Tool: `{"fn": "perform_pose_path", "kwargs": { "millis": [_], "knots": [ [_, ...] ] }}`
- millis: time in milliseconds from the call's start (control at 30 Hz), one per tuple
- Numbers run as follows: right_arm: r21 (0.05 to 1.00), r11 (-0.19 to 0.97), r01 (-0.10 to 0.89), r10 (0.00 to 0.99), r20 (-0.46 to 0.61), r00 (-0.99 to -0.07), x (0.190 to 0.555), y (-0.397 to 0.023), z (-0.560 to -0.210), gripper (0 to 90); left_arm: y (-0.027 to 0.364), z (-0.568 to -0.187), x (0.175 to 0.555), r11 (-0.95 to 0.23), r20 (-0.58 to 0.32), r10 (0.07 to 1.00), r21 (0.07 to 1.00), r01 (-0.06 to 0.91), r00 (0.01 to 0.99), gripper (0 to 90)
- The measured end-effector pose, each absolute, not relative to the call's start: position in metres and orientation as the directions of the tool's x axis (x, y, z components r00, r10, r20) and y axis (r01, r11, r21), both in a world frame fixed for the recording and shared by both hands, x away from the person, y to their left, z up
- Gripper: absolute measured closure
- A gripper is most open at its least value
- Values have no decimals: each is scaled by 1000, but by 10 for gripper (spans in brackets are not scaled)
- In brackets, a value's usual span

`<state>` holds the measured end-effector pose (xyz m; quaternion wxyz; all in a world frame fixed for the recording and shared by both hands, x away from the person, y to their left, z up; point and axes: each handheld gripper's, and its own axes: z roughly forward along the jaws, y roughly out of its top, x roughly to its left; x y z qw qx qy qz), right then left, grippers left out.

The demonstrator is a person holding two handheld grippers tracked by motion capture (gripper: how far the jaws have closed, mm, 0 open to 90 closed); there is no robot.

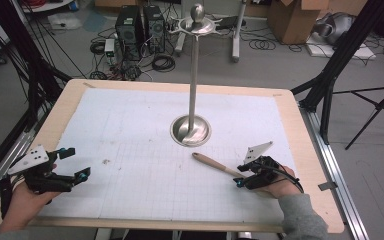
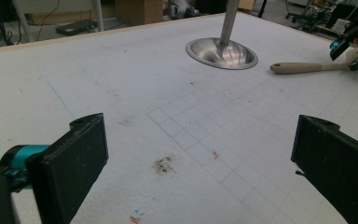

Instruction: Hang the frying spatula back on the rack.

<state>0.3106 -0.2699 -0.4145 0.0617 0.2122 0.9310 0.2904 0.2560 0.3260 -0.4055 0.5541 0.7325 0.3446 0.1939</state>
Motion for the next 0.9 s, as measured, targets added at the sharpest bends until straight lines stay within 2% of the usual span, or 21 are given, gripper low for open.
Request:
{"fn": "perform_pose_path", "kwargs": {
  "millis": [567,900],
  "knots": [
    [519,770,371,442,-14,-897,310,-272,-417,602,327,-406,255,-155,-93,723,944,292,685,41],
    [508,781,363,445,-44,-894,308,-275,-418,760,327,-406,255,-156,-94,722,943,294,685,41]
  ]
}}
